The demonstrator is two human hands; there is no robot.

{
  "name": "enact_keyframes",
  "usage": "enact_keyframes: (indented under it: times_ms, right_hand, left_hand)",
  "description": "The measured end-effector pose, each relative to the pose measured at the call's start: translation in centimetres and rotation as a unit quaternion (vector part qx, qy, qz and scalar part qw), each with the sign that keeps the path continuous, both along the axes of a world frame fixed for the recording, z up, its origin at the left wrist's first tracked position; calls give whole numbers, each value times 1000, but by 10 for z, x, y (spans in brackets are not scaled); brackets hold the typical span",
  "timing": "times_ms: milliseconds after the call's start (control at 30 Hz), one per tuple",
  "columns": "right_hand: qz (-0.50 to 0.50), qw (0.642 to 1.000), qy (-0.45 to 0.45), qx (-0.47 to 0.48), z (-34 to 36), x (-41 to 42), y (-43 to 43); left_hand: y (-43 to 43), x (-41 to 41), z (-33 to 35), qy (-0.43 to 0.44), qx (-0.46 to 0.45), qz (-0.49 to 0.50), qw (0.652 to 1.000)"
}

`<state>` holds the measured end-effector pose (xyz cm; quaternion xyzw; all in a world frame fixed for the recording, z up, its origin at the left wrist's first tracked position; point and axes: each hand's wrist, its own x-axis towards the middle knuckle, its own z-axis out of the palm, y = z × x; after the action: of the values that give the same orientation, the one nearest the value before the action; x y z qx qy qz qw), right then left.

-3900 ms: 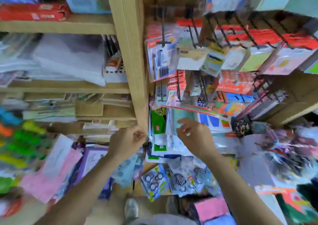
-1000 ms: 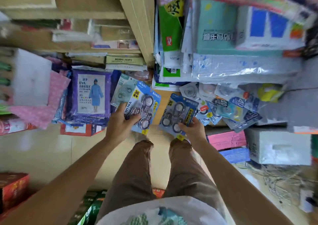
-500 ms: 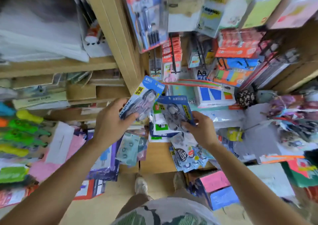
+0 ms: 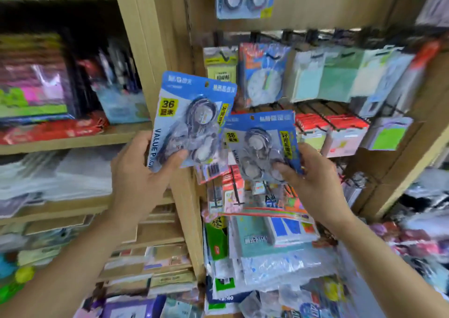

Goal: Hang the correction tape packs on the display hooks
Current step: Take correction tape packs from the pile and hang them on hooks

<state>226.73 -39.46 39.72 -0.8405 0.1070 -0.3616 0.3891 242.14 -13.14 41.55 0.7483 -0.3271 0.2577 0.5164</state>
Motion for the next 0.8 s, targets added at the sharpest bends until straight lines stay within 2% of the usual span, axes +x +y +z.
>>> enact_keyframes:
  times_ms: [200,467,633,800]
  right_hand:
    - [14,997,-76,-16,69,9,-9]
    - [53,982,-173,52,153,40,-32]
    - [56,975,-207,62,197,62,-52]
    - [51,981,-181,40,227,92,-73]
  left_hand:
    - [-8,11,57,-62,-47,1,997]
    - [-30,38,135,-109,-92,45,989]
    - [-48,55,176,-142,-104,57,983]
    - [-66,67,209,-208,-87,110,968]
